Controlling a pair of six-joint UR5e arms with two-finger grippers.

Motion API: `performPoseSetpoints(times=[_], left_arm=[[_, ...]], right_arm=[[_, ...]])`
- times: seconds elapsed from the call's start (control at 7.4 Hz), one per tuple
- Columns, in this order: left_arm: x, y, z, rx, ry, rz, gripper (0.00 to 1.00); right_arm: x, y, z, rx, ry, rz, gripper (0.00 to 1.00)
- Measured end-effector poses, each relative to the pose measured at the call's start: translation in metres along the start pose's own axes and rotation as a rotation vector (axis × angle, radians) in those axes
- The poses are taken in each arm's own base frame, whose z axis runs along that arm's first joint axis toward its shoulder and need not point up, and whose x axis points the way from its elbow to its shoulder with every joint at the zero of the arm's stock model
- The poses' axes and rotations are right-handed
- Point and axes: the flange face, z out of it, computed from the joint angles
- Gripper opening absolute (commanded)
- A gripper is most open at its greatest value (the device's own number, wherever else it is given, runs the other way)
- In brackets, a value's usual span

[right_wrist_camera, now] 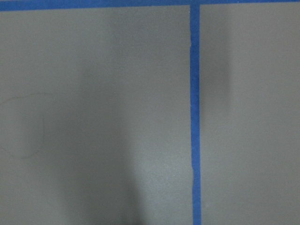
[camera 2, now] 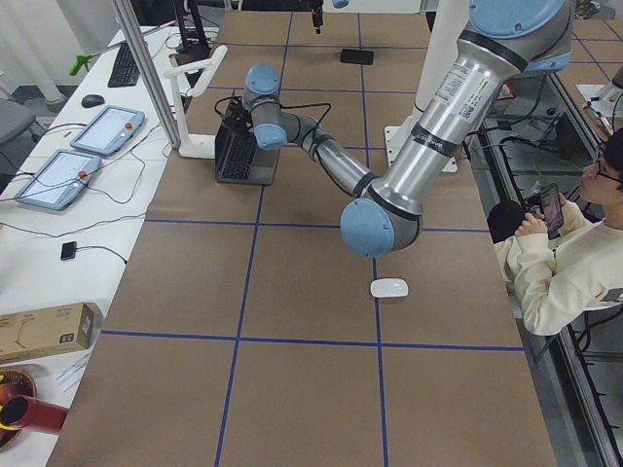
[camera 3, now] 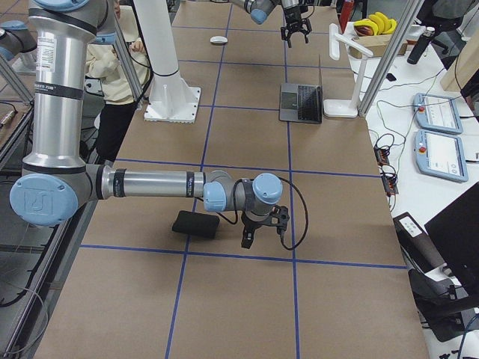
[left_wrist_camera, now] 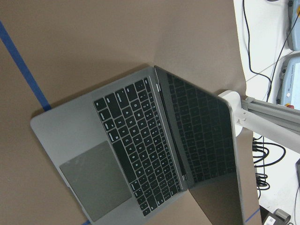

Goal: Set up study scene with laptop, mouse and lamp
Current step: 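Withdraw the left gripper away from the laptop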

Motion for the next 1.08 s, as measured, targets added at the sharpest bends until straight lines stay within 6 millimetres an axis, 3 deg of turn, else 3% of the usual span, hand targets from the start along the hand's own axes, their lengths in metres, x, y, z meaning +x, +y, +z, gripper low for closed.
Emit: performPoseSetpoints(times=[0.27, 0.54, 0.81, 1.08], left_arm=[[-0.014, -0.052, -0.044, -0.042, -0.051, 0.131, 0.99], [-0.030, -0.084, -0.074, -0.084, -0.078, 0.254, 0.99], [-0.052, -0.097, -0.088, -0.111, -0.091, 0.362, 0.99], [-0.057, -0.093, -0.096, -0.120, -0.084, 0.408, 0.99]], right_arm=[[-0.006, 0.008, 0.020, -0.048, 0.005, -0.013, 1.00], [-0.012, 0.028, 0.054, -0.121, 0.021, -0.052, 1.00], [-0.018, 0.050, 0.080, -0.192, -0.007, -0.083, 1.00], [-0.032, 0.063, 0.097, -0.260, -0.060, -0.108, 1.00]])
